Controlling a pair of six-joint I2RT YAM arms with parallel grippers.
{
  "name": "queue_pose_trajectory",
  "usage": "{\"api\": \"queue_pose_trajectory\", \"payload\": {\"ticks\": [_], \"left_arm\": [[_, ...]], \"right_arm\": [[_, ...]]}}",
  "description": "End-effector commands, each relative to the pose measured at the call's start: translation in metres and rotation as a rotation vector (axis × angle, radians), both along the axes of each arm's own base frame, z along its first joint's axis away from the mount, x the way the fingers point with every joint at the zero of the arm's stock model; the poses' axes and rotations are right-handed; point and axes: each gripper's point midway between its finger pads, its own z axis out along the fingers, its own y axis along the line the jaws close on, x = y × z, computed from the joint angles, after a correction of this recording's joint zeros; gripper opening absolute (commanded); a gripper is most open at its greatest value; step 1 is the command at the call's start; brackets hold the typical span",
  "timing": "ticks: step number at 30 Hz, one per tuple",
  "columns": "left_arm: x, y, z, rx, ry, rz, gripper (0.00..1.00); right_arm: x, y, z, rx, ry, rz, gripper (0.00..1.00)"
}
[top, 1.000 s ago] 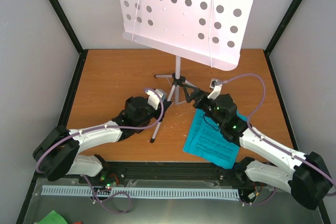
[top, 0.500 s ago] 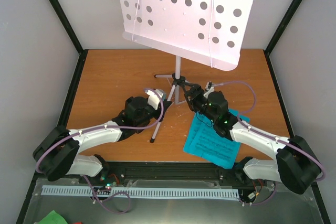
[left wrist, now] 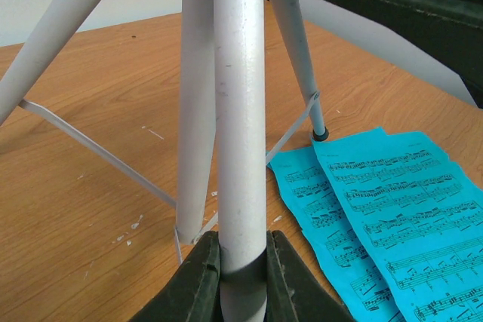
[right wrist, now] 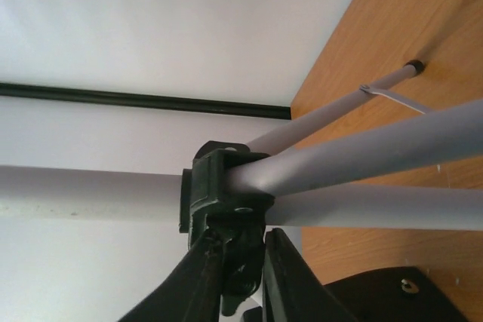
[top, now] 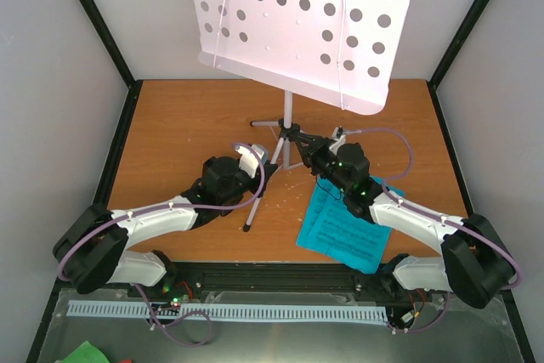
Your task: Pack up the instrument practice props
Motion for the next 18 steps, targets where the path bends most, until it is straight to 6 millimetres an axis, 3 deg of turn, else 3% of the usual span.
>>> {"api": "queue_pose_trajectory", "payload": {"ticks": [1,6,10,18], "left_arm": [[-0.010,-0.006,0.010,-0.003,-0.040,-0.060,0.03],[-0.010,-0.006,0.010,-0.003,-0.039,-0.060,0.03],[-0.010,-0.007,0.009,-0.002,-0.037,-0.063,0.03],[-0.010,-0.007,0.010,-0.005,-0.038,-0.063,0.03]], "right_arm": [[0.003,-0.005,0.006,0.010,-0.019,-0.022,0.13],[0.003,-0.004,0.010,0.001,-0.040,-0.012,0.17],[0.003,-0.003,0.017,-0.044,-0.103,-0.002,0.03],[0.001,-0.003,0.029,-0.399,-0.369,0.043,0.03]]}}
